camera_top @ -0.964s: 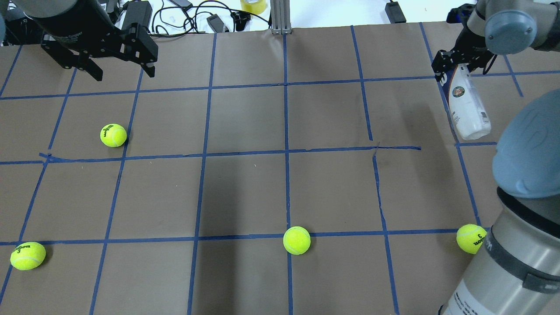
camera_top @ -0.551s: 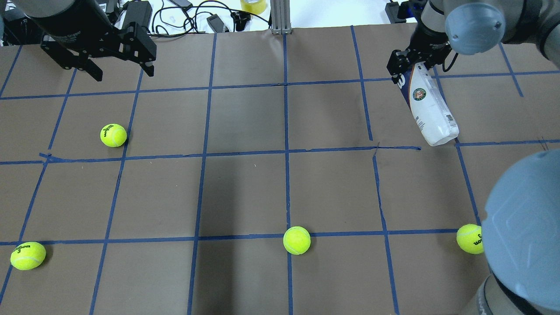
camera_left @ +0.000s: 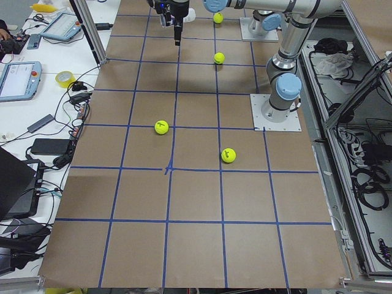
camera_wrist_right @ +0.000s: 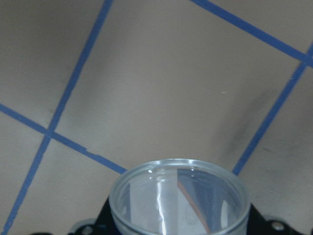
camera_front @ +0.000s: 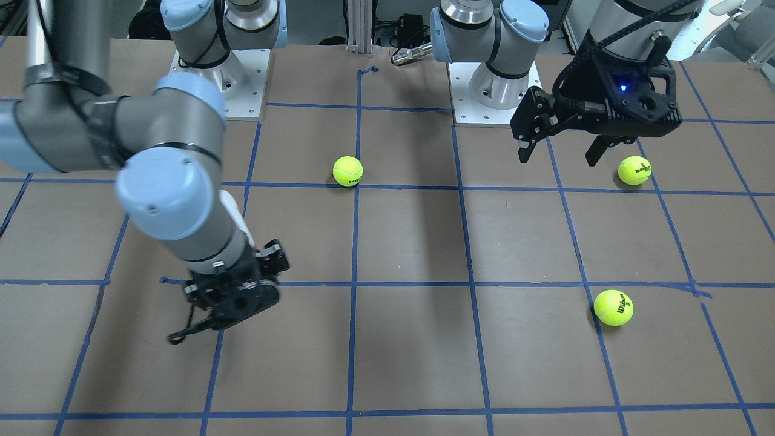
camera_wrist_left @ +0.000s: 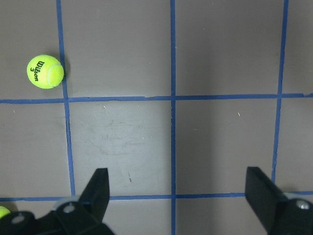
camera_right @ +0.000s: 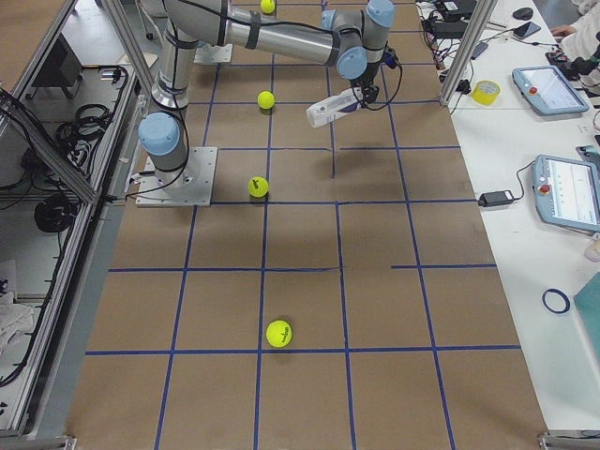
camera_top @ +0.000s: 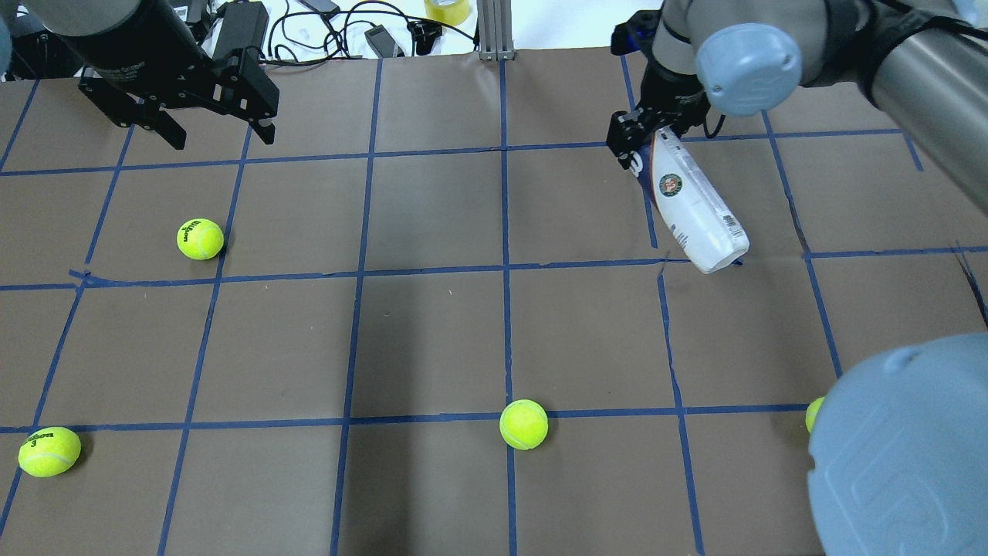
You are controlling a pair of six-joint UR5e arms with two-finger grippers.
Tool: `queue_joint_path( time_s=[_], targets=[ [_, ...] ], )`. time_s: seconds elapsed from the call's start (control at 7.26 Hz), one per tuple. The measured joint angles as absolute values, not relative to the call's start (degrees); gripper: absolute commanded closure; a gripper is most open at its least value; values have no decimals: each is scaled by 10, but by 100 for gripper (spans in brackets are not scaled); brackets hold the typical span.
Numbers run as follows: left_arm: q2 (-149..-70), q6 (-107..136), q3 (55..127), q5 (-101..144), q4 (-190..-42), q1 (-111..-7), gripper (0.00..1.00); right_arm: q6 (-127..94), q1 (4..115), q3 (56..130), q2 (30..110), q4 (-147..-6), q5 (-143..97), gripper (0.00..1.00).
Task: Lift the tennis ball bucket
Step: 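Carry the can with the right gripper toward the table center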
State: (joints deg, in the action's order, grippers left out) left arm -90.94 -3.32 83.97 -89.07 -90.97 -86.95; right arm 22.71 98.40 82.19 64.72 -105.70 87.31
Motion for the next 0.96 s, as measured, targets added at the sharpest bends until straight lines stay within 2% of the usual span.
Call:
queue_joint_path(
  time_s=[0.55, 0.96],
  targets=[
    [-907, -35, 863, -889, -908, -863, 0, 314, 1117, 833, 629, -1064, 877, 100],
    [-908, -35, 858, -885, -906, -861, 0, 443, 1154, 832, 580, -1127, 878, 100]
  ],
)
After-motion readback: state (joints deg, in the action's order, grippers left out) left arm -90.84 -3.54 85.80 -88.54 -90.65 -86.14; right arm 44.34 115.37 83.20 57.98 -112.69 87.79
